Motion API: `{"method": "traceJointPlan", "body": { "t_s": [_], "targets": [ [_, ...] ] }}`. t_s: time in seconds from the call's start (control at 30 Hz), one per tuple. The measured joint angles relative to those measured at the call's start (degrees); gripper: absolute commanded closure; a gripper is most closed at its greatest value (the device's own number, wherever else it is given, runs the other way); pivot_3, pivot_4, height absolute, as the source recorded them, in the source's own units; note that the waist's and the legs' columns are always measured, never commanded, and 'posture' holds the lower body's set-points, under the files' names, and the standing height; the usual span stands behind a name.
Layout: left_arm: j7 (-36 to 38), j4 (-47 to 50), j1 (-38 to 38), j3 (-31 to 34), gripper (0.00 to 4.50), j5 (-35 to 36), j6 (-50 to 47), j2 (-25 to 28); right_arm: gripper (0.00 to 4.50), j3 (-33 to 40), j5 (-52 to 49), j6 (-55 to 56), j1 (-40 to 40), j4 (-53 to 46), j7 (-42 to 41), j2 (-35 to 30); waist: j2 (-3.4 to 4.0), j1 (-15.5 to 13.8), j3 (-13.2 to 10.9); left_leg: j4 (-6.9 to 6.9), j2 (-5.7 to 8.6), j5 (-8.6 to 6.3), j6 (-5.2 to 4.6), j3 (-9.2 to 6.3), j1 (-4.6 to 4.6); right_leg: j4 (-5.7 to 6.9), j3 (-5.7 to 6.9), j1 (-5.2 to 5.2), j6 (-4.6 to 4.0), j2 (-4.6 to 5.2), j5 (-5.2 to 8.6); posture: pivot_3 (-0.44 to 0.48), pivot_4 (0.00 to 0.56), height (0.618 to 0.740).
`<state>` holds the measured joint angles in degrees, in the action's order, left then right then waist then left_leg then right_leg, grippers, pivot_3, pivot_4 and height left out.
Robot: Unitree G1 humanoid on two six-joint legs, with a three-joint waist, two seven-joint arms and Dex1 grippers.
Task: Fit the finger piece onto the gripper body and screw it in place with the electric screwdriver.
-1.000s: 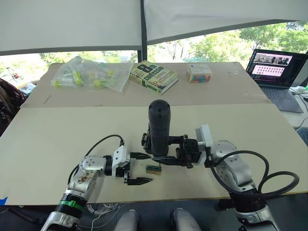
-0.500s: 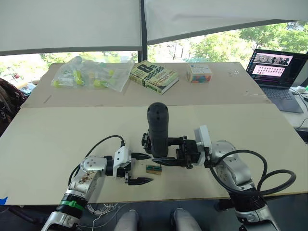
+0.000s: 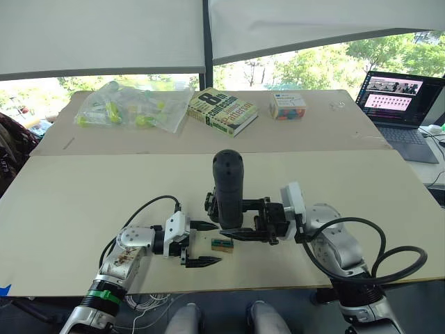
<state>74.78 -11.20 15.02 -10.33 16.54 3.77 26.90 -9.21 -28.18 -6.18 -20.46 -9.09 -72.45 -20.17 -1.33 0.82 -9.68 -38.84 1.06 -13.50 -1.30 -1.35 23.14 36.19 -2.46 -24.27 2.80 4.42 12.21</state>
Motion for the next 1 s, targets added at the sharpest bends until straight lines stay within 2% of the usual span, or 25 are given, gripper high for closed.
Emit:
{"method": "traceJointPlan", "body": {
  "t_s": [1.0],
  "targets": [
    [-1.1,0.5,-0.5,0.0,0.0,0.0,-0.1,0.0,2.59,-1.3,0.5,0.0,0.0,0.0,0.6,0.1,0.0,0.0,0.0,0.0,0.0,0.0,0.0,0.0,-0.05,0.0,0.0,0.04,0.0,0.0,0.0,0.0,0.15,0.74]
  ]
}}
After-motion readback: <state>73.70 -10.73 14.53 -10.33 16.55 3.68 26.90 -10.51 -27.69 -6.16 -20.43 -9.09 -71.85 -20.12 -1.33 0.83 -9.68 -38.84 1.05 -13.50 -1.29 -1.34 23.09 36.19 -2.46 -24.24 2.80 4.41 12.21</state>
